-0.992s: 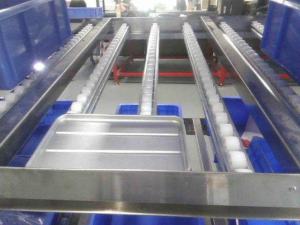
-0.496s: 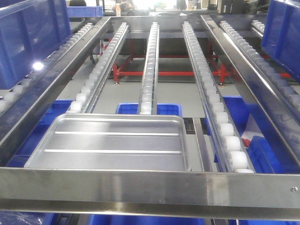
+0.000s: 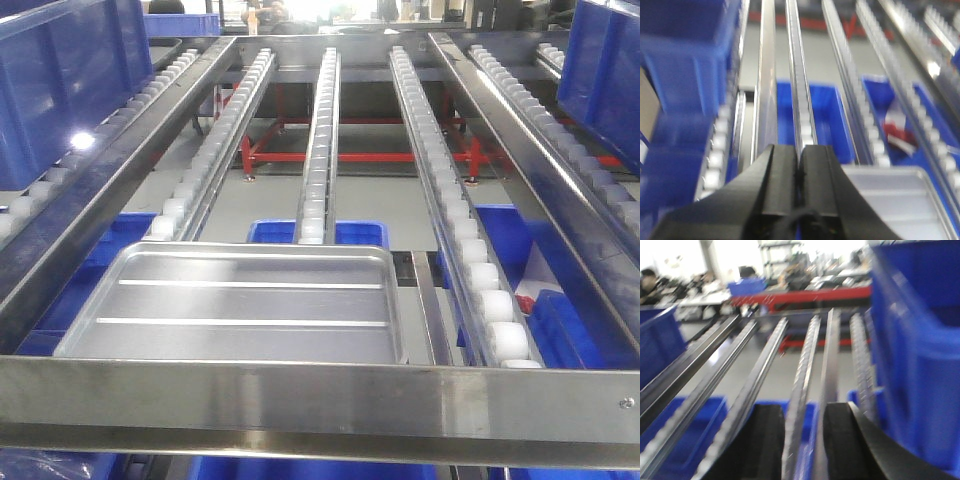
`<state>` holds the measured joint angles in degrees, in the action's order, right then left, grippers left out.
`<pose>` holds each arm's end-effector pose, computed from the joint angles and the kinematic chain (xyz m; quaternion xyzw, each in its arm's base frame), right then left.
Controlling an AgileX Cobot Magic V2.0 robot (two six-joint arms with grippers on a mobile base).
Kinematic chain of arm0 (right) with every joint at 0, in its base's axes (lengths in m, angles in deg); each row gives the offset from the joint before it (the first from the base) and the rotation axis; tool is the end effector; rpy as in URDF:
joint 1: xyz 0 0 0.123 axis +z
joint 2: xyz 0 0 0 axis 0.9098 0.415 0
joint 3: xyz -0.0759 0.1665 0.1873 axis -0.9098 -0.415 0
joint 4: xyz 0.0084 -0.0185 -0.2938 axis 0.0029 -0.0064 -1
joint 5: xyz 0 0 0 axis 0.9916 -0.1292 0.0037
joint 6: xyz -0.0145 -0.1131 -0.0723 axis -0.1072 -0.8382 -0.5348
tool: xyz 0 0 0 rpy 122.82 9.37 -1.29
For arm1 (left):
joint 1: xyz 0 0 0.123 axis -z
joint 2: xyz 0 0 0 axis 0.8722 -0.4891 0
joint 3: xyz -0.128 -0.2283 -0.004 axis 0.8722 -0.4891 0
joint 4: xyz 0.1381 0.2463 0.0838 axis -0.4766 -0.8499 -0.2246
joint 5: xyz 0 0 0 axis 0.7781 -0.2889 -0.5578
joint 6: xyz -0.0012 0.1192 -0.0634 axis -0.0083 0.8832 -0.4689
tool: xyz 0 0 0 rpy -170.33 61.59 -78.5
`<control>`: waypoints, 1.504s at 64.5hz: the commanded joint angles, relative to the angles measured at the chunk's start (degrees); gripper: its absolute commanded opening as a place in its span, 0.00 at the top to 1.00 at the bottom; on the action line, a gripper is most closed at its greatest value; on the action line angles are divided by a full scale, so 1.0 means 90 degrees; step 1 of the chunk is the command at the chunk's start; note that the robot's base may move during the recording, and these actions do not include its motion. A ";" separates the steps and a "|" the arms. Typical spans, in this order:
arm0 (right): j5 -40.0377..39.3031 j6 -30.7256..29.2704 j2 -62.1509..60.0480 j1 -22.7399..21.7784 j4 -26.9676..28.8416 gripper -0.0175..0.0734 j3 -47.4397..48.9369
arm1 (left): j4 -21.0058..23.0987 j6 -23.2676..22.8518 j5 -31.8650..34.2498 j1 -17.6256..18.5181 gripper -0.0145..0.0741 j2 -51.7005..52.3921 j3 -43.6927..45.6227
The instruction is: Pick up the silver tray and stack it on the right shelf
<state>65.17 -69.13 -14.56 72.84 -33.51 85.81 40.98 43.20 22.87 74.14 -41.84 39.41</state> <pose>0.1944 0.0246 0.3380 0.0049 0.6888 0.0953 0.7187 0.2098 -0.0568 0.3278 0.0624 0.7990 -0.1227 0.5853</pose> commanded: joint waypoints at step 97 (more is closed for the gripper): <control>0.3393 0.3366 0.8181 0.3160 -0.0834 0.34 0.4474 | -0.1444 -0.2252 -0.1810 0.1681 0.54 -0.6500 0.3047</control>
<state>98.39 -39.08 60.70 101.58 -40.56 123.99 28.35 23.89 4.21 88.77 -101.38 64.99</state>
